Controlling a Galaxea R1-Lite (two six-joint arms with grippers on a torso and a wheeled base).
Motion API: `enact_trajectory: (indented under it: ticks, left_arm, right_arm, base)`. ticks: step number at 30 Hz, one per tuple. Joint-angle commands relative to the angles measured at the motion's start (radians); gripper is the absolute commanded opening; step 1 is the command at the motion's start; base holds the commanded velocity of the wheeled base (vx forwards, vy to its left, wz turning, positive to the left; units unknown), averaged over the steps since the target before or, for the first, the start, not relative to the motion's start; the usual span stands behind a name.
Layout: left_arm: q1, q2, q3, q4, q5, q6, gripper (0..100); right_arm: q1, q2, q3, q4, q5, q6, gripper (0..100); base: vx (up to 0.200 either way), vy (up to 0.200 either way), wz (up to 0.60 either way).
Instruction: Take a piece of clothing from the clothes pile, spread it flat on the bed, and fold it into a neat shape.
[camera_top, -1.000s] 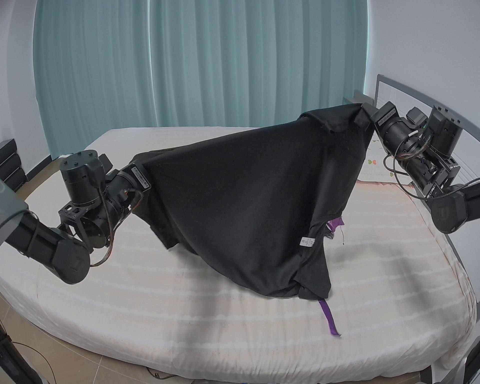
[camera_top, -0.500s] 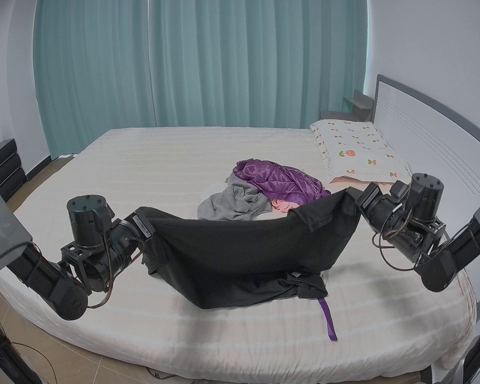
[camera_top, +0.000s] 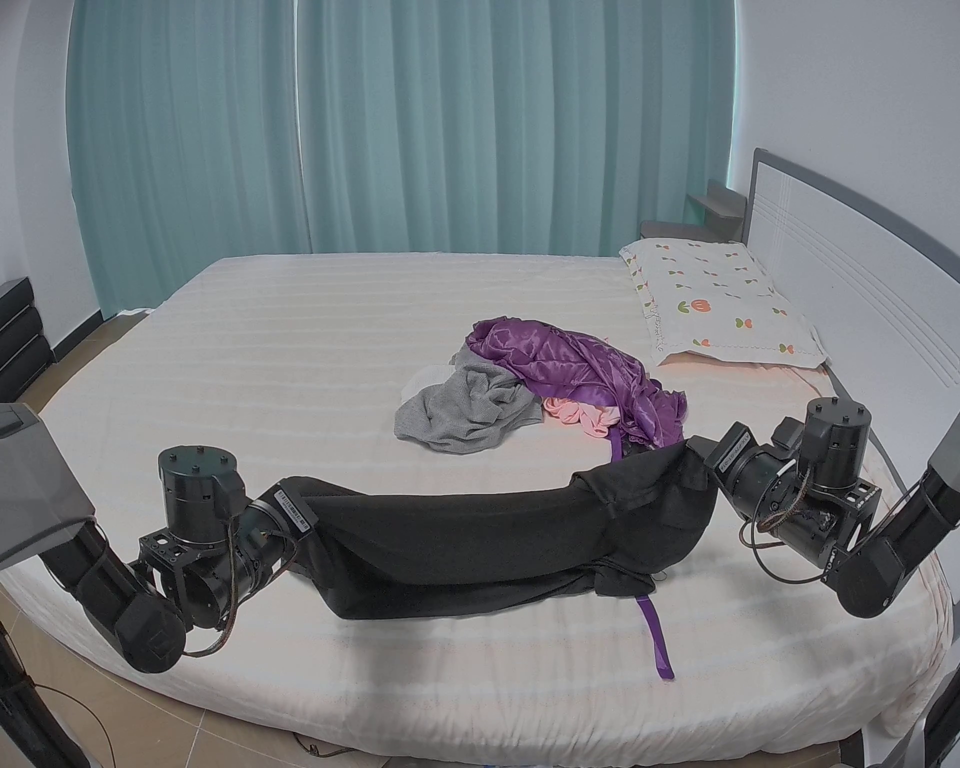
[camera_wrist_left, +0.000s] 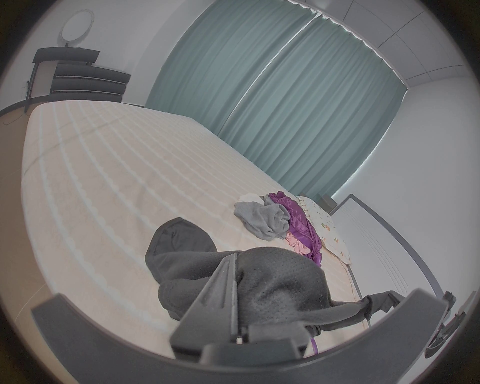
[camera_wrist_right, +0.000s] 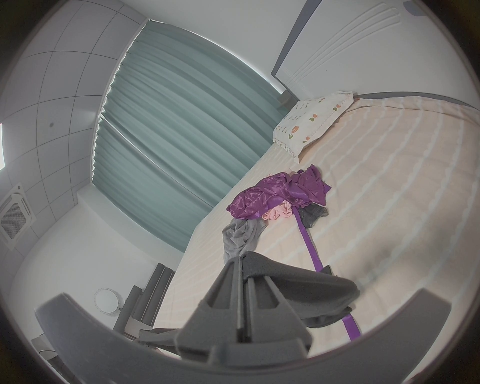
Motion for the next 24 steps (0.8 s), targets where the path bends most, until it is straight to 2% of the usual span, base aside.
enact_trajectory:
  ticks: [1,15,24]
  left_arm:
    - [-0.012,0.002,0.022,-0.004,0.002,-0.003,0]
    - [-0.013,-0.007,0.011,-0.004,0.01,-0.037,0]
    - [-0.015,-0.018,0.01,-0.004,0.004,-0.064,0]
  right_arm:
    - [0.004,-0.012,0.014,-0.003,0.0,0.0,0]
    - [0.03,0.001,0.023,-0.004,-0.006,0.0,0]
    - [0.043,-0.003,0.025,-0.006,-0.008,0.0,0]
  base:
    - [0.0,0.0,0.0]
    - [0.0,0.0,0.0]
    - [0.0,0.2,0.0]
